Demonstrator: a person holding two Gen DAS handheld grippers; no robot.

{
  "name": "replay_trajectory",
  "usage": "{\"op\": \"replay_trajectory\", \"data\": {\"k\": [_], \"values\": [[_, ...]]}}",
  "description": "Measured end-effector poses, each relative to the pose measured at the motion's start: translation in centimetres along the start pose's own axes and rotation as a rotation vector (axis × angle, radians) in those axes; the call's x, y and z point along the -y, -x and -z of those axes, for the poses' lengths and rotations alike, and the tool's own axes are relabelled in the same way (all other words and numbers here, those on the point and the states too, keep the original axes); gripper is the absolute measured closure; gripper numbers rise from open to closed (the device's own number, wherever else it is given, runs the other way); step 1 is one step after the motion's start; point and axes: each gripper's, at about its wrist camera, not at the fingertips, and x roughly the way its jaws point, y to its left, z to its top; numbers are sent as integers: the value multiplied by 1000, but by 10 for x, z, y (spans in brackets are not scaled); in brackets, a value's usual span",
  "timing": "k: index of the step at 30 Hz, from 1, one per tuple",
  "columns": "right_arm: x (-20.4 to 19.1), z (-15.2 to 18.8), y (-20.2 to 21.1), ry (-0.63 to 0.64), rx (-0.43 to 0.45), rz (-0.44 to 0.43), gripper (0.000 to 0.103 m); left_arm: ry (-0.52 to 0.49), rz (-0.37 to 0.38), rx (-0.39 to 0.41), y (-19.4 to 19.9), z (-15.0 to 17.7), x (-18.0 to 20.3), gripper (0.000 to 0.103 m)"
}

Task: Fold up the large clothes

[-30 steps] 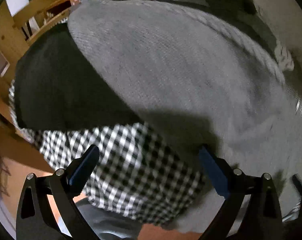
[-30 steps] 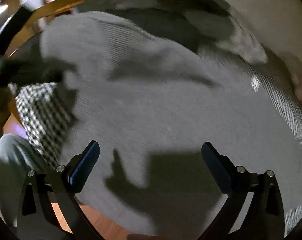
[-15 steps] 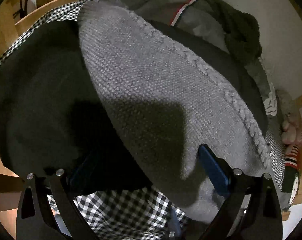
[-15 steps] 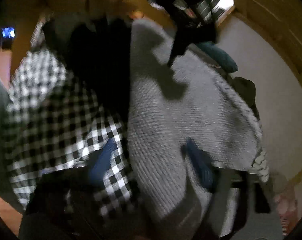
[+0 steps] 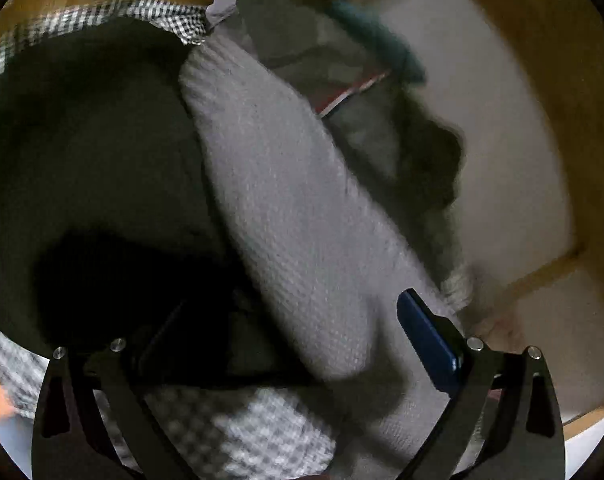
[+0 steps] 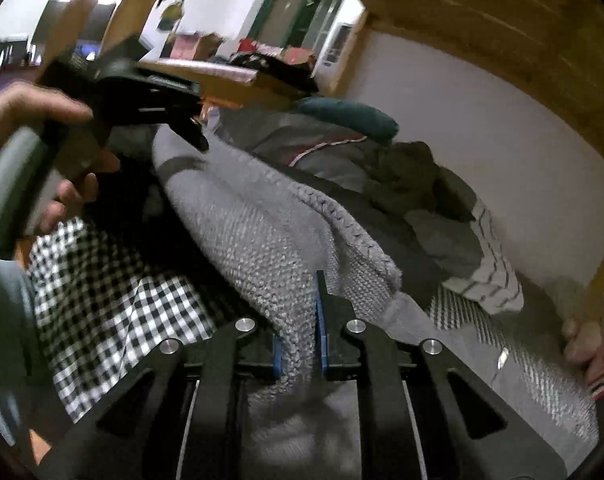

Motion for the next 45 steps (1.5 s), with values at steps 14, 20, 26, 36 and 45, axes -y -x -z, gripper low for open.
{"op": "replay_trajectory", "data": {"k": [14, 20, 26, 36, 45], "values": [[36, 29, 34, -66, -58, -1, 89, 93, 146, -8, -5, 5, 12, 89], [59, 32, 44, -199, -91, -115, 29, -129, 177, 64, 19, 7, 73, 90], [166, 40, 72, -682, -162, -524, 9, -657, 50, 144, 22, 95, 173, 90], [229, 117, 47, -1275, -472, -766, 7, -1345, -152, 197, -42, 334, 213, 90], [207, 154, 18, -1248, -537, -662, 85, -1538, -157, 132, -47, 405, 200, 88]]}}
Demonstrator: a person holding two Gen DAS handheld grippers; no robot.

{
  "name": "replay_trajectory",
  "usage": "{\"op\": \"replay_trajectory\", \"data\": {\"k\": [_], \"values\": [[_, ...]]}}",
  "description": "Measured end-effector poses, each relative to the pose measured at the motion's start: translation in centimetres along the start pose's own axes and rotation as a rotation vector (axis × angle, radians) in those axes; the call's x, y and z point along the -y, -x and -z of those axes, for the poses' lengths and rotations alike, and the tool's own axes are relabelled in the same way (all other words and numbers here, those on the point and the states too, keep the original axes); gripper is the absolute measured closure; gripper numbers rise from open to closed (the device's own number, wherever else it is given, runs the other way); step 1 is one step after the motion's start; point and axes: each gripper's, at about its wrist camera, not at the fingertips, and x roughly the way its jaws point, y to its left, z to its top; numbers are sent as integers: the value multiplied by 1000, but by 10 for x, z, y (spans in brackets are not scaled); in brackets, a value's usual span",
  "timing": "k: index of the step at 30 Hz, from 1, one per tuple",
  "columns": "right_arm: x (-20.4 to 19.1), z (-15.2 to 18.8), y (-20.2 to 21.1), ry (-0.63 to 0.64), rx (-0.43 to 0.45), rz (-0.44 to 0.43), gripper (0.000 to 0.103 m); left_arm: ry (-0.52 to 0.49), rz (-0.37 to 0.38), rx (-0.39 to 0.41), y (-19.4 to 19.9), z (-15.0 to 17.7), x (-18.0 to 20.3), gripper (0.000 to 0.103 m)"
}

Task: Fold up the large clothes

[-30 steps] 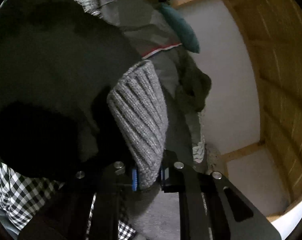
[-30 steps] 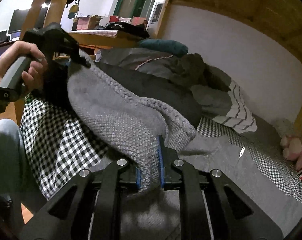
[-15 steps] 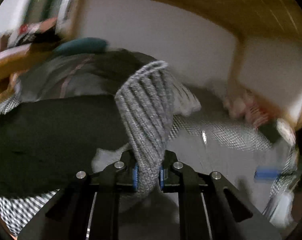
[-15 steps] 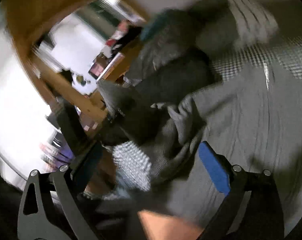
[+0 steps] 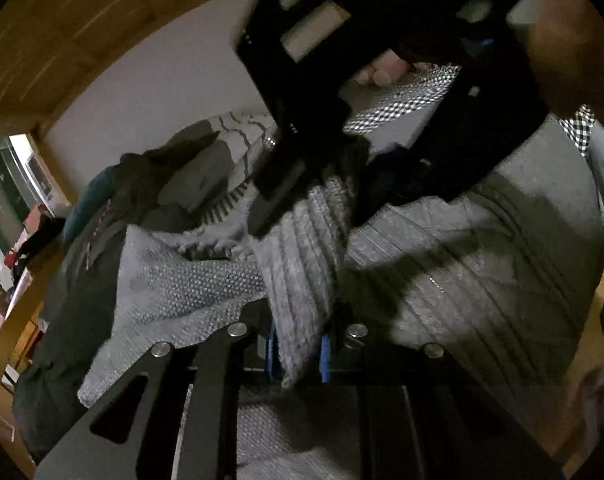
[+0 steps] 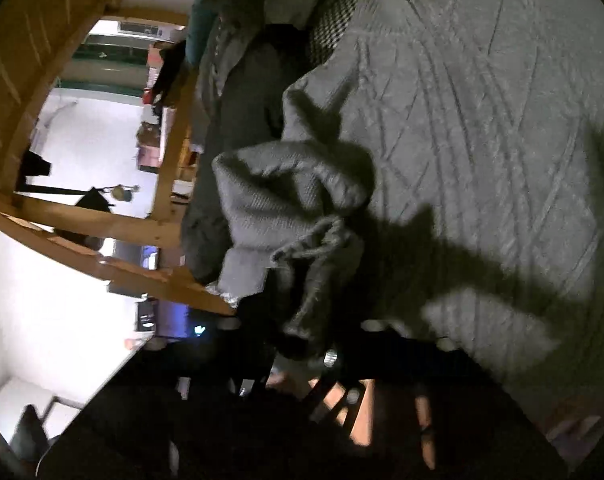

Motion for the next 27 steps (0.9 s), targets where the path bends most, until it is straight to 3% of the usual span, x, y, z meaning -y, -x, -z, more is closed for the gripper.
{"op": "replay_trajectory", "data": {"k": [1, 2, 3, 4, 5, 8, 10, 15, 17, 20, 23, 24, 25, 27], "values": [[0, -5, 2, -4, 10, -10, 86, 20, 0, 6, 3, -1, -2, 80], [-1, -8, 5, 8, 41, -33, 87, 43, 2, 18, 7, -3, -6, 62], [-3, -18, 13, 18, 73, -54, 87, 57, 7, 31, 10, -5, -6, 51], [-5, -26, 26, 24, 109, -81, 87, 75, 9, 67, 19, -10, -7, 30], [-9, -32, 37, 30, 155, -132, 87, 84, 8, 99, 26, -12, -6, 22], [-21, -46, 74, 94, 268, -208, 87, 128, 35, 185, 49, -28, -5, 20], [-26, -56, 99, 123, 334, -199, 87, 201, 77, 223, 65, -37, -15, 20], [6, -76, 181, 79, 529, -213, 87, 480, 63, 231, 70, -49, -68, 13], [29, -74, 206, 54, 565, -142, 87, 593, 71, 197, 55, -44, -89, 8], [78, -66, 223, -12, 567, 31, 87, 623, 64, 17, 2, -31, -95, 8], [121, -51, 221, -100, 539, 107, 87, 684, 76, -197, -60, -13, -110, 9], [131, -45, 219, -121, 527, 118, 87, 766, 114, -217, -72, -4, -126, 11], [137, -39, 218, -131, 521, 126, 87, 897, 172, -179, -69, 3, -146, 13], [146, -25, 219, -141, 515, 120, 87, 993, 182, -97, -53, 0, -172, 13]]}}
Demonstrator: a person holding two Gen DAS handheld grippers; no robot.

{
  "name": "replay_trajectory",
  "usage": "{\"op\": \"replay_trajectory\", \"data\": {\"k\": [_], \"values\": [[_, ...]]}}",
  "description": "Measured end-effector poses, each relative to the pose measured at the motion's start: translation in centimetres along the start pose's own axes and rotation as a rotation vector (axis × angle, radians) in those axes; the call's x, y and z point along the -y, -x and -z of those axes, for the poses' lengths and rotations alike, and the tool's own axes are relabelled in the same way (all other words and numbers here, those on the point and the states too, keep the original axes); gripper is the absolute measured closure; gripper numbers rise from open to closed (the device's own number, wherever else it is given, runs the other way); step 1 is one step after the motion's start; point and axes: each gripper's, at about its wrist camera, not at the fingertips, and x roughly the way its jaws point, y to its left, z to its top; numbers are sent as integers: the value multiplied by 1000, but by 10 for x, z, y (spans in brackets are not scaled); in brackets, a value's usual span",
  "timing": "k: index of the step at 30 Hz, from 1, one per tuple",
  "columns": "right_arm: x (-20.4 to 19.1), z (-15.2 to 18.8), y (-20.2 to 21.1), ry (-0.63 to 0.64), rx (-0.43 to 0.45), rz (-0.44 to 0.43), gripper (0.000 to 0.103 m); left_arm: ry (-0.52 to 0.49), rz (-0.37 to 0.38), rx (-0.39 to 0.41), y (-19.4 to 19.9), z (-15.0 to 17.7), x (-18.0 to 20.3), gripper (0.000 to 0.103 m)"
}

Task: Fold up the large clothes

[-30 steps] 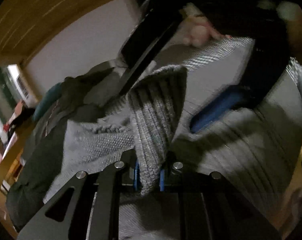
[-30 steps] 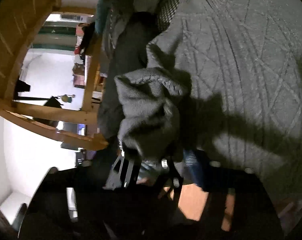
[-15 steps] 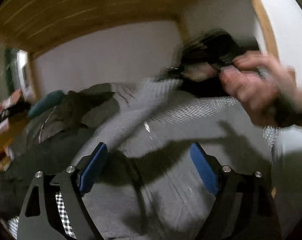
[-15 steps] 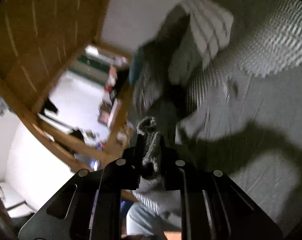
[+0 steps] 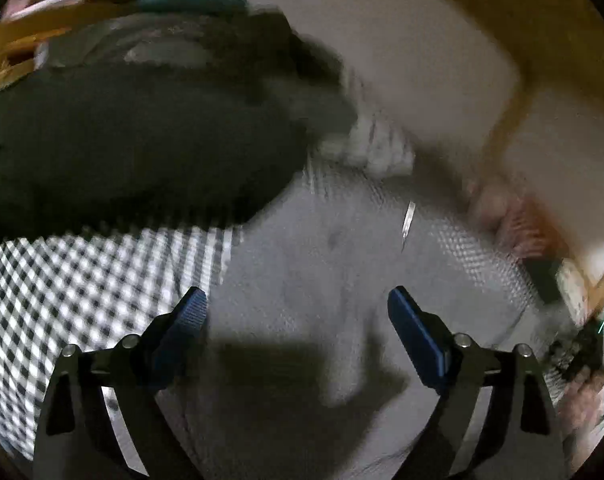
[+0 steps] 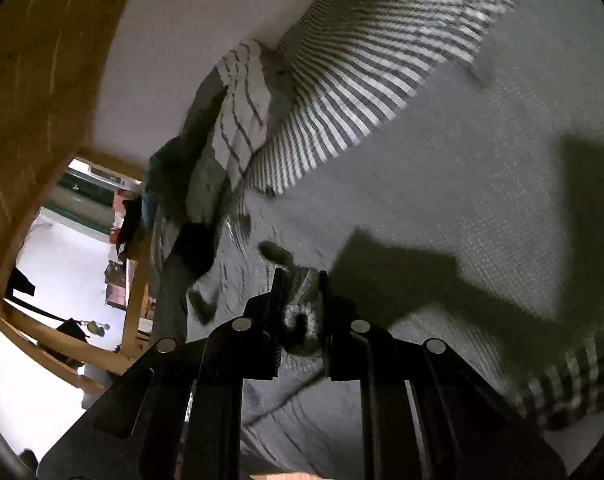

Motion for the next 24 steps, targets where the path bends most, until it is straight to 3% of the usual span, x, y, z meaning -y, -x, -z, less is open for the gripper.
{"op": "replay_trajectory", "data": {"k": [2, 4, 7, 8, 9, 10, 11, 15, 16, 18, 19, 21, 23, 24], "values": [[7, 5, 5, -4, -4, 0, 87, -53, -54, 10, -4, -34, 4, 9], [10, 8, 7, -1, -9, -4, 87, -227, -121, -233, -61, -58, 20, 9], [10, 10, 3, 0, -9, -8, 87, -388, -122, -568, -134, -39, 36, 10], [8, 11, 2, 6, -7, -9, 87, -421, -143, -593, -147, -33, 38, 21], [5, 12, 1, 11, -6, -3, 87, -429, -133, -578, -153, -29, 40, 26], [3, 12, 1, 17, -5, 2, 87, -418, -124, -557, -151, -31, 43, 46], [2, 12, 2, 19, -2, 0, 87, -377, -82, -542, -146, -35, 45, 75], [2, 11, 6, 33, 14, -31, 87, -228, 33, -449, -119, -56, 35, 84], [2, 11, 7, 37, 19, -46, 87, -189, 59, -411, -107, -65, 32, 93], [1, 10, 10, 41, 45, -128, 87, -98, 116, -328, -88, -86, 14, 93], [1, 10, 12, 42, 58, -180, 87, -51, 144, -333, -87, -93, 1, 93], [0, 8, 17, 67, 93, -274, 87, -30, 126, -317, -88, -98, -8, 93], [3, 6, 17, 78, 103, -250, 87, -31, 114, -328, -96, -95, -13, 92], [7, 5, 13, 84, 92, -188, 87, -12, 133, -329, -99, -94, -15, 92]]}}
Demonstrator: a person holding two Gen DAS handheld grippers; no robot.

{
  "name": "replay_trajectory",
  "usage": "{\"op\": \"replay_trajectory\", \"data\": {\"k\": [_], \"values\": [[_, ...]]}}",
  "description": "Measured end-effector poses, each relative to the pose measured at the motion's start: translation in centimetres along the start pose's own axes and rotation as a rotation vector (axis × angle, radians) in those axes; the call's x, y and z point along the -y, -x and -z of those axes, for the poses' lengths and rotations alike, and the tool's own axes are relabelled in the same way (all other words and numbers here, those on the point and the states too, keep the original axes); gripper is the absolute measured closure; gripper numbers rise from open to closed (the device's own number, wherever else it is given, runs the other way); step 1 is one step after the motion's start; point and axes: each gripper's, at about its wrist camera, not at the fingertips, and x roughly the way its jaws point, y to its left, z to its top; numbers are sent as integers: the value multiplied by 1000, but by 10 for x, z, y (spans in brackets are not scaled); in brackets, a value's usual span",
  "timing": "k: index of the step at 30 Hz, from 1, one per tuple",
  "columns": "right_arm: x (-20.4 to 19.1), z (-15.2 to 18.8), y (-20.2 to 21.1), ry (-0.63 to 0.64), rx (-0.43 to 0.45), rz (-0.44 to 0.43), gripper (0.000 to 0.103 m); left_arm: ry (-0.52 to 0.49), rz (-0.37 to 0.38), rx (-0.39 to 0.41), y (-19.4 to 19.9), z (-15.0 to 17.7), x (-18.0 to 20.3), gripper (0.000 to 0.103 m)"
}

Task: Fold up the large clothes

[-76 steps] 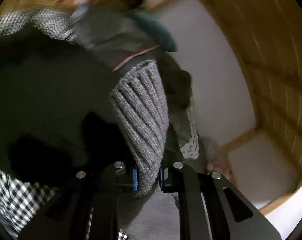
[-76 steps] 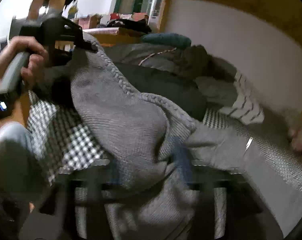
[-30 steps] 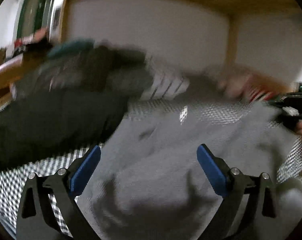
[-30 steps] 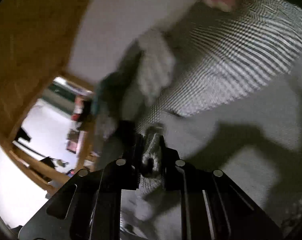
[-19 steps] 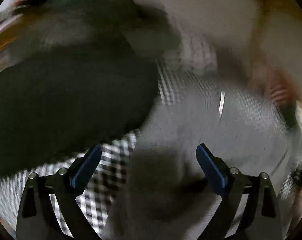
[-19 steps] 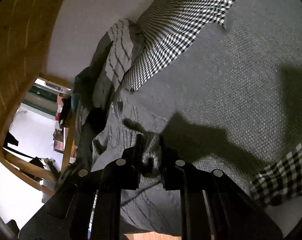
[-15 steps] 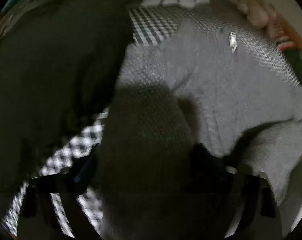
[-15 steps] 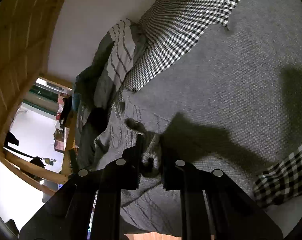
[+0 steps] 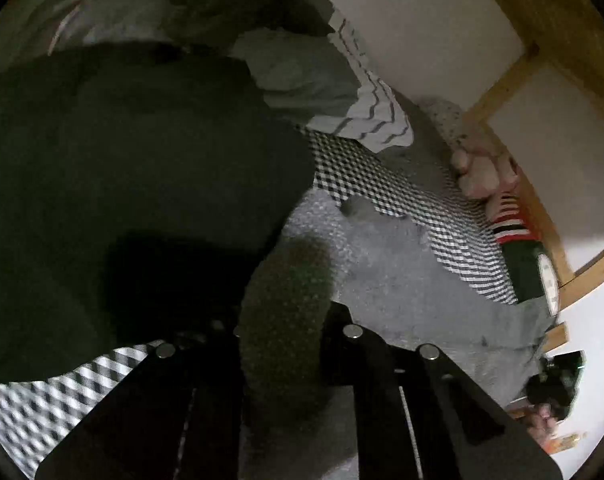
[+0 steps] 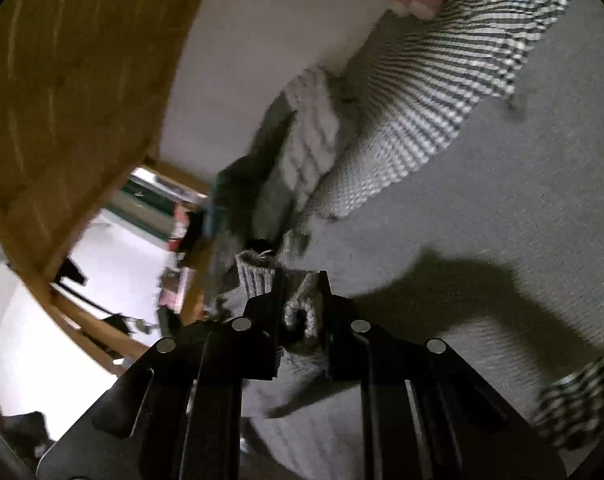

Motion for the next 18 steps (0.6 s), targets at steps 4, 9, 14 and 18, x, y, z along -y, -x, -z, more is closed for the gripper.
{"op": "replay_trajectory", "data": {"k": [4, 9, 14, 18], "values": [[16, 6, -40, 10, -165, 391, 87, 126, -78, -81, -43, 7, -38, 70], [0, 2, -33, 53, -60, 411, 87, 88, -86, 132, 10, 15, -11, 33], [-4, -2, -3, 23, 14, 43, 87, 16, -88, 346, 61, 37, 35, 5], [-21, -4, 2, 58, -24, -87, 85, -247, -69, 82, -11, 69, 96, 5]]}}
